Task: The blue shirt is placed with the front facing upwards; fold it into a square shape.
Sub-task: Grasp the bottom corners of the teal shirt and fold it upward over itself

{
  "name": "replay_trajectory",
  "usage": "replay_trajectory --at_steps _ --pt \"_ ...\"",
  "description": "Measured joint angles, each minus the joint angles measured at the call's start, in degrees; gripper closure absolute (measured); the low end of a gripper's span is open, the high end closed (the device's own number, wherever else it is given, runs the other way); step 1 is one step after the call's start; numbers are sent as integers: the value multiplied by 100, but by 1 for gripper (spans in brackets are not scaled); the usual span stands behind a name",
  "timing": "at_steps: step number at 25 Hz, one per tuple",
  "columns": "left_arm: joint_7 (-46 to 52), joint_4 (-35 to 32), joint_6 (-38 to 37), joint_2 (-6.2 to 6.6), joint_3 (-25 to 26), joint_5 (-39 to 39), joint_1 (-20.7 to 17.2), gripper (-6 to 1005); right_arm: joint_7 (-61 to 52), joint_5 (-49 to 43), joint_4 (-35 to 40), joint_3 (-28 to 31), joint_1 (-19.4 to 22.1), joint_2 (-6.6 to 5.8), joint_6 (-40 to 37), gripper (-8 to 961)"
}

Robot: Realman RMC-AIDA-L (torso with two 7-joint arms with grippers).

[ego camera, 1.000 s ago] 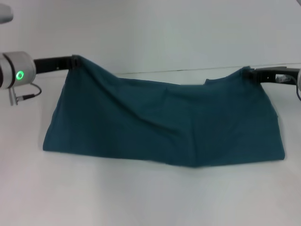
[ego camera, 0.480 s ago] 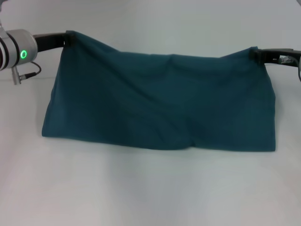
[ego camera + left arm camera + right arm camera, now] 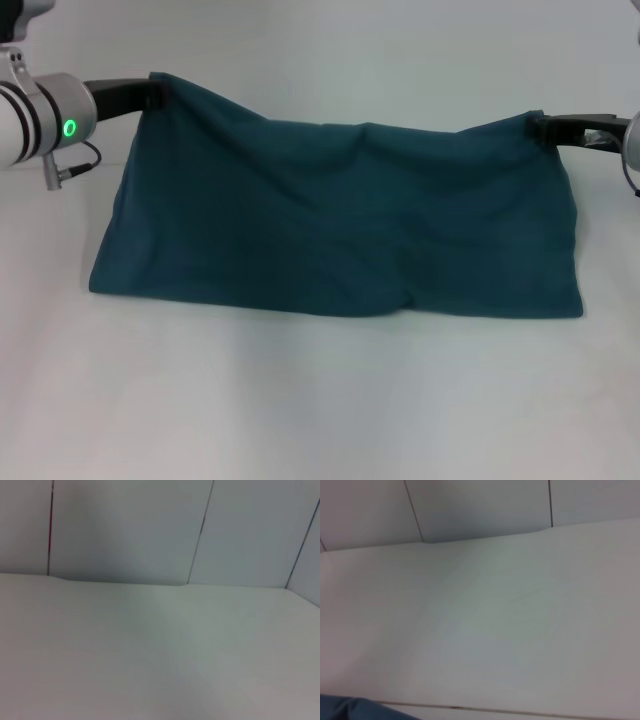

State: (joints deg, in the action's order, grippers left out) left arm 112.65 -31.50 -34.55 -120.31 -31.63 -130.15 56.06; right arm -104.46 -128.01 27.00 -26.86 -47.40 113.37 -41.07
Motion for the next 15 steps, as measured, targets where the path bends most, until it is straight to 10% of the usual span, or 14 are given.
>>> replay_trajectory --at_steps 15 --pt "-359 120 1025 -358 -217 213 5 829 118 -22 -48 -346 0 29 405 820"
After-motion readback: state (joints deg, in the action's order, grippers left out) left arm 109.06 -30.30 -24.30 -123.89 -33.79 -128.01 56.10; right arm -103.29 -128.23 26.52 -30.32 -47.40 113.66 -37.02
